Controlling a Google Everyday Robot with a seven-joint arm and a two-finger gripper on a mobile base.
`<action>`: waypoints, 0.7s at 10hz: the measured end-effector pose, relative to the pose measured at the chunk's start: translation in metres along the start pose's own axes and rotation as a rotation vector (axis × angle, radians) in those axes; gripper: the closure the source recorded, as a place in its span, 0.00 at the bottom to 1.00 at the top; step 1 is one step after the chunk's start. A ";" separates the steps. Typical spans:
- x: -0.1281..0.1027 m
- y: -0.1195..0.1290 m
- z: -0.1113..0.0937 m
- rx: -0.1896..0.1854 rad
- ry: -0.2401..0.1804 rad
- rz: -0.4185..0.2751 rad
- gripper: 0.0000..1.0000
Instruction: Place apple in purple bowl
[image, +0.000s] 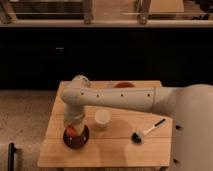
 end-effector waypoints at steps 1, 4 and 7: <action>0.001 0.001 0.003 -0.020 -0.015 -0.024 1.00; 0.005 0.005 0.008 -0.072 -0.060 -0.082 0.97; 0.009 0.007 0.010 -0.119 -0.112 -0.140 0.69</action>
